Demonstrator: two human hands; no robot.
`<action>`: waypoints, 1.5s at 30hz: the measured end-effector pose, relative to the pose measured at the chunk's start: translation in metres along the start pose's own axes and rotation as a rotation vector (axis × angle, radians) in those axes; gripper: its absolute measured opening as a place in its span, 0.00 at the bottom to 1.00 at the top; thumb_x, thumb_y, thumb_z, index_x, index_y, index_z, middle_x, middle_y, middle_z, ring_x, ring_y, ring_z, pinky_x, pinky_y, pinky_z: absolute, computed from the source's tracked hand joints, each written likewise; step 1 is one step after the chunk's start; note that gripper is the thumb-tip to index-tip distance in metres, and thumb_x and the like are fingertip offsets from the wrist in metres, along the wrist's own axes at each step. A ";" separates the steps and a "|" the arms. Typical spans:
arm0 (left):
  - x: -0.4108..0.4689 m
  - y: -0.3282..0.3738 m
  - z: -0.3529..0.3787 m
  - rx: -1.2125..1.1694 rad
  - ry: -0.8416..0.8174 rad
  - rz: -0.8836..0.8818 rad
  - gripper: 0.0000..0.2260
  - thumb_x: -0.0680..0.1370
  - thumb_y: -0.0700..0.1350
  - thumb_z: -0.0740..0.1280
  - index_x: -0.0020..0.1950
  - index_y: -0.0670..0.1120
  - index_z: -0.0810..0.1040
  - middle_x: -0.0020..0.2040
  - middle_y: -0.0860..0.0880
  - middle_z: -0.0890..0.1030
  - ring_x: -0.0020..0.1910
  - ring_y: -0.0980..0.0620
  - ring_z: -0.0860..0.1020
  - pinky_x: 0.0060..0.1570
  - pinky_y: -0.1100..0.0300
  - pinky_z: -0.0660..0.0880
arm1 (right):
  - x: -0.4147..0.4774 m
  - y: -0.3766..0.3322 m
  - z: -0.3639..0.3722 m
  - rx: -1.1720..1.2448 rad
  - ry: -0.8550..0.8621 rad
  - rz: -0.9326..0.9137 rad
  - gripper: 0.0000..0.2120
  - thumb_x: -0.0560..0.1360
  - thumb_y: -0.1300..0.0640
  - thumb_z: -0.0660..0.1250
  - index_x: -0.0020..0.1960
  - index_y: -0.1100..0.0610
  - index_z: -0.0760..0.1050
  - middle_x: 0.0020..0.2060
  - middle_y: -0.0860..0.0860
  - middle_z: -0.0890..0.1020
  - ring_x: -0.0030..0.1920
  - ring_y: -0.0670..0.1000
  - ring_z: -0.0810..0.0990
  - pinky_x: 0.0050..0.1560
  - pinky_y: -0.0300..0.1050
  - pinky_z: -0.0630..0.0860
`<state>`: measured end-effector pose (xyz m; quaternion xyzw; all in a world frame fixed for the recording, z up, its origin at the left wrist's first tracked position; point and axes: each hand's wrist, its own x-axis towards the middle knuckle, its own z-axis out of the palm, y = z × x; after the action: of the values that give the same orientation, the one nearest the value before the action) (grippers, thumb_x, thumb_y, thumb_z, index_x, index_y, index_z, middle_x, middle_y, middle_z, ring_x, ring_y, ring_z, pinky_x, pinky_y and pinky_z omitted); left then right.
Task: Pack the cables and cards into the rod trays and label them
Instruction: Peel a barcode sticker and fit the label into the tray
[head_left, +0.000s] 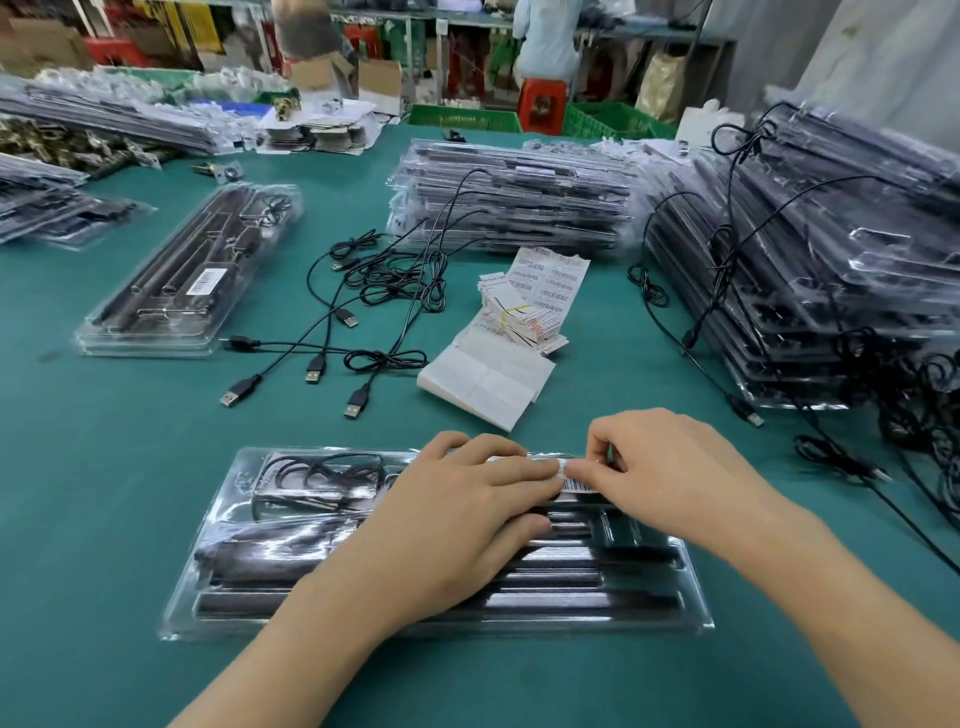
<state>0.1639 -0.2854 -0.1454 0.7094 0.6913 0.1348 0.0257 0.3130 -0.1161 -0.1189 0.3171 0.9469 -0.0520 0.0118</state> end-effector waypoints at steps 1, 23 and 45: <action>-0.001 -0.001 0.000 0.004 -0.021 -0.008 0.21 0.85 0.59 0.51 0.73 0.59 0.74 0.73 0.65 0.72 0.71 0.57 0.71 0.66 0.52 0.69 | 0.000 0.003 0.001 -0.038 0.014 0.028 0.24 0.74 0.27 0.59 0.40 0.48 0.71 0.34 0.43 0.78 0.38 0.46 0.76 0.35 0.45 0.68; -0.067 -0.094 -0.069 -0.043 -0.361 -0.451 0.48 0.55 0.80 0.70 0.73 0.65 0.65 0.61 0.66 0.68 0.64 0.61 0.69 0.65 0.59 0.69 | 0.001 0.020 -0.002 0.223 -0.173 0.135 0.35 0.54 0.17 0.62 0.44 0.44 0.72 0.46 0.42 0.72 0.47 0.40 0.70 0.46 0.44 0.72; -0.110 -0.181 -0.107 -0.849 -0.222 -0.564 0.26 0.66 0.67 0.78 0.53 0.49 0.87 0.47 0.45 0.86 0.43 0.53 0.79 0.44 0.65 0.74 | -0.001 0.012 -0.027 0.833 -0.600 -0.219 0.18 0.73 0.37 0.72 0.45 0.53 0.78 0.36 0.45 0.75 0.37 0.48 0.70 0.37 0.37 0.70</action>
<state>-0.0379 -0.4027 -0.0997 0.4329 0.7330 0.3152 0.4195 0.3214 -0.1043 -0.0928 0.1654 0.8285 -0.5137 0.1498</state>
